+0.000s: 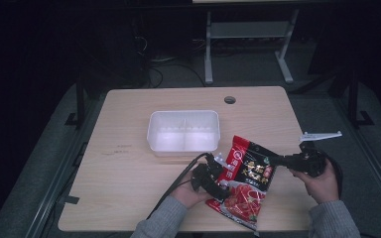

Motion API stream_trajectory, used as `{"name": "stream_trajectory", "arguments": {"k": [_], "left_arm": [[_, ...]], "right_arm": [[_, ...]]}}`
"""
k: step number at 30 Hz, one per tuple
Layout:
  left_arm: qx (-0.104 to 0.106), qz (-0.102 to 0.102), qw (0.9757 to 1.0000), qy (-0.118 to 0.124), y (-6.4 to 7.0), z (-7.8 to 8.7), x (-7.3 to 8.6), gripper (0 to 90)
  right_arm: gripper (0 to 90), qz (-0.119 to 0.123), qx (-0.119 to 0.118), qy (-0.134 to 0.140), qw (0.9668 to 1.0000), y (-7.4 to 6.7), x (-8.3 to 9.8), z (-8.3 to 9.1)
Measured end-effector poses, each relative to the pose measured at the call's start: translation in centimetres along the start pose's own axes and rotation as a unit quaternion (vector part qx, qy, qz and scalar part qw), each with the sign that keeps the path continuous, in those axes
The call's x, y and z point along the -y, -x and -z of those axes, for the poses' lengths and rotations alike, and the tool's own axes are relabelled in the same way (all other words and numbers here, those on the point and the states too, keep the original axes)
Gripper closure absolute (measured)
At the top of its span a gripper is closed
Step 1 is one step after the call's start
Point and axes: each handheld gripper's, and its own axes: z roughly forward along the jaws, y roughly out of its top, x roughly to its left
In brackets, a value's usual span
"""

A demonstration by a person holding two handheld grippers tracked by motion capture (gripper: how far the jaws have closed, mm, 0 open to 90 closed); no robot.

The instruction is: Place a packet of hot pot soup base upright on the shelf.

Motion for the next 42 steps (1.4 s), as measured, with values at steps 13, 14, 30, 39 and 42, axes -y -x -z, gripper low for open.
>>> {"name": "stream_trajectory", "arguments": {"k": [13, 14, 30, 39, 42], "left_arm": [[0.094, 0.025, 0.9950, 0.024, -1.2, -0.2, -0.5, 28.0], [0.103, 0.027, 0.9939, 0.030, -1.3, -0.1, -0.5, 31.5], [0.103, 0.005, 0.9938, 0.042, -1.3, 1.5, -0.1, 72.8], [0.095, -0.004, 0.9944, 0.045, -0.9, 1.6, -0.2, 73.0], [0.093, -0.007, 0.9947, 0.043, -0.9, 1.6, -0.2, 72.9]], "right_arm": [[86.3, 0.044, -0.042, 0.029, 0.9977, -2.5, -1.1, 1.3], [86.3, 0.046, -0.046, 0.030, 0.9974, -2.8, -1.1, 1.3], [65.2, 0.037, -0.072, 0.072, 0.9941, -2.1, -0.9, 1.2], [43.9, 0.037, -0.101, 0.048, 0.9931, -1.3, -0.4, -0.4], [42.0, 0.040, -0.114, 0.027, 0.9923, -1.4, -0.1, -1.7]]}}
